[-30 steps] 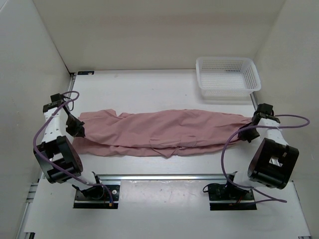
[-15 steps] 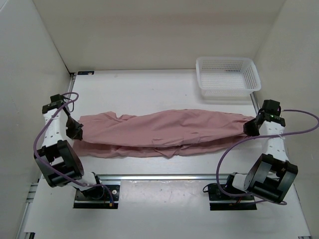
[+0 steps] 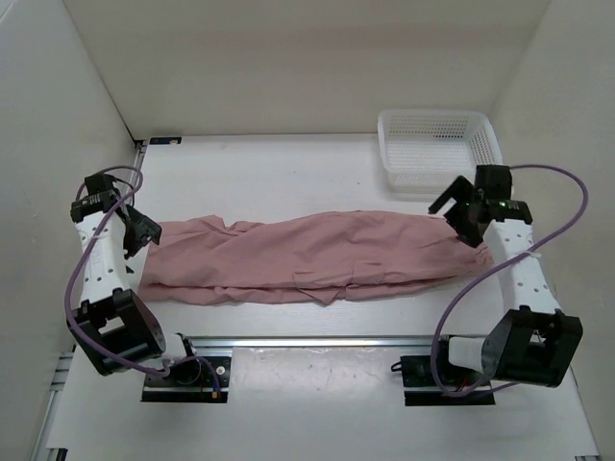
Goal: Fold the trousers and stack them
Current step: Fold the trousers
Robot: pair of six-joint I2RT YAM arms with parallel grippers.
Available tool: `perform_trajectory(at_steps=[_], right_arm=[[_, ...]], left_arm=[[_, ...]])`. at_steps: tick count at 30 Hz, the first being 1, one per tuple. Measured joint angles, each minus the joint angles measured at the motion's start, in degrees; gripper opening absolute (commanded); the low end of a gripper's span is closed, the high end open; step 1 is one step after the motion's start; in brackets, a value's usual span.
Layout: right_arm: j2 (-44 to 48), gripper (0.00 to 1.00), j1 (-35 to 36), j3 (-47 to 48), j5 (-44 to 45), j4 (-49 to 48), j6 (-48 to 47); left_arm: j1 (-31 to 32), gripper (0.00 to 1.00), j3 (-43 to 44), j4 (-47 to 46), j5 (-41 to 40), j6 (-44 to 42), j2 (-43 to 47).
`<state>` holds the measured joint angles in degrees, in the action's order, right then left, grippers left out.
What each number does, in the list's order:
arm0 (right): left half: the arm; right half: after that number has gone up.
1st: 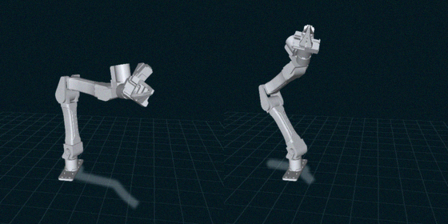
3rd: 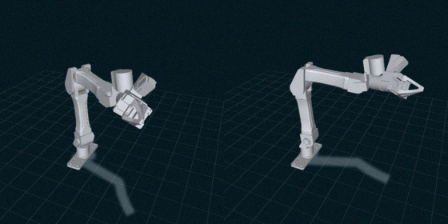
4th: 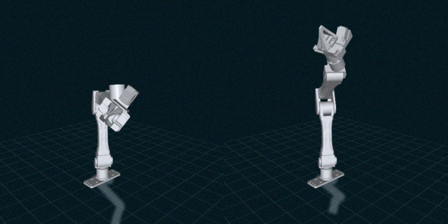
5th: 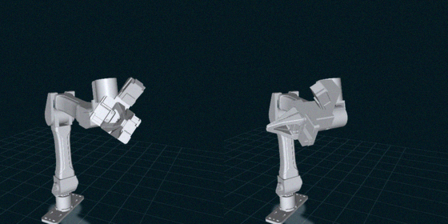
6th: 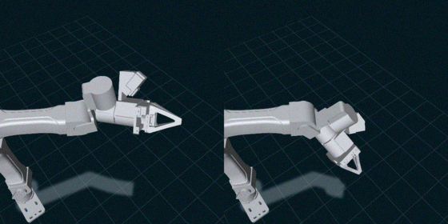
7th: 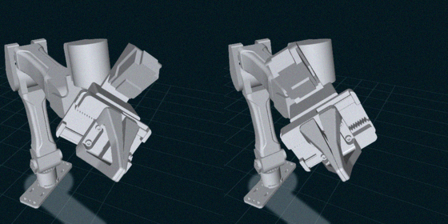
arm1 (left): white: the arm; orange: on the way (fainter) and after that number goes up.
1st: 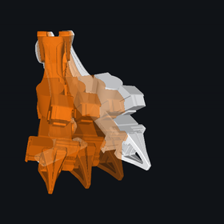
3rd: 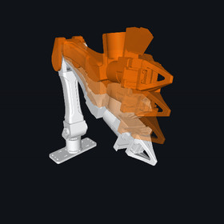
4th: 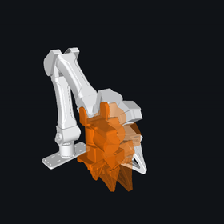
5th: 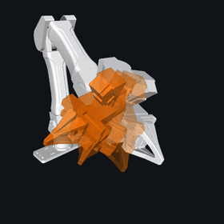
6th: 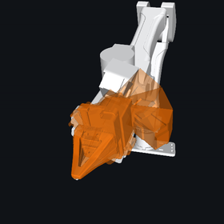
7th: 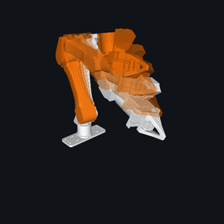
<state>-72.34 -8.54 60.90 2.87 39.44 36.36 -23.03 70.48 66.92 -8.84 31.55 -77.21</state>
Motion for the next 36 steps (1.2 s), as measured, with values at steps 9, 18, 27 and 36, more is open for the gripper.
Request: perform_trajectory(at_steps=[9,18,27,36], right_arm=[[4.0,1.0,10.54,5.99,2.62,4.74,-2.97],[4.83,1.0,10.54,5.99,4.09,8.74,-4.5],[4.83,1.0,10.43,5.99,4.5,10.19,-5.11],[4.83,1.0,10.43,5.99,4.5,10.19,-5.14]], left_arm=[[-1.75,0.88,-3.28,-6.51,4.87,1.33,-9.44],[-4.96,1.0,-6.1,-11.5,9.29,3.37,-17.66],[-14.03,0.91,-9.09,-15.28,11.8,2.27,-19.15],[-13.73,0.97,-8.61,-15.76,8.0,1.68,-19.39]])
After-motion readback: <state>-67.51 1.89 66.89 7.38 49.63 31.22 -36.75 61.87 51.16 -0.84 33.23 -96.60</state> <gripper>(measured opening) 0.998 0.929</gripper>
